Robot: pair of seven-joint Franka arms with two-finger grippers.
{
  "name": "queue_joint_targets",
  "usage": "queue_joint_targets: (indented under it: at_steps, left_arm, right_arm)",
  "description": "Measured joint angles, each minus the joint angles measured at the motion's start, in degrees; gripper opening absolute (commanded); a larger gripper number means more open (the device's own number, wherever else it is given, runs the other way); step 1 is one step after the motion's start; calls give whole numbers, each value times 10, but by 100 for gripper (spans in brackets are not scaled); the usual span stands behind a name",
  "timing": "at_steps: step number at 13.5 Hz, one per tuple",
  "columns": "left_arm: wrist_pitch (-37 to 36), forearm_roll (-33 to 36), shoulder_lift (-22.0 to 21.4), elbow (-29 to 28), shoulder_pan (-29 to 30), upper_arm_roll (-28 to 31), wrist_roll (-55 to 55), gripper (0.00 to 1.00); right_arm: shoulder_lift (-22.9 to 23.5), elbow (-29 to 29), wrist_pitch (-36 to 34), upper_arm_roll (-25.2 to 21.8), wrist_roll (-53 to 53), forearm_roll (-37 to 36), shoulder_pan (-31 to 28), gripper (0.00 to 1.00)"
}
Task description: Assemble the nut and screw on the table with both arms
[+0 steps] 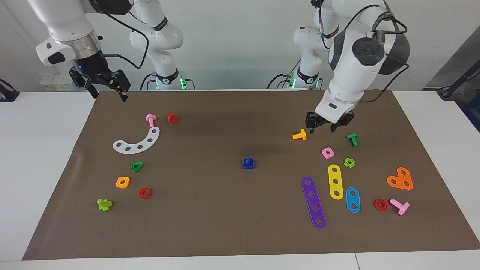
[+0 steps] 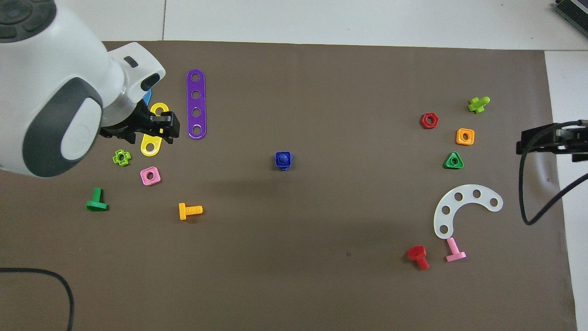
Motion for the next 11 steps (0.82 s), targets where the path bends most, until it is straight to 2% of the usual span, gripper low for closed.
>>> queue_joint_targets:
  at_steps: [1,2,7,11]
  left_arm:
    - [-4,0,-10,-6,19,0,31,86]
    - [-6,-1,-22,-16,36,0,55,100]
    - [-7,-2,-99,-57,60,-1,78,100]
    - [-2,-2,-118,-58,60,-2,78,100]
  right_arm:
    - [0,0,0,0,0,0,0,100]
    - [0,0,0,0,0,0,0,100]
    - [0,0,0,0,0,0,0,100]
    - [0,0,0,0,0,0,0,100]
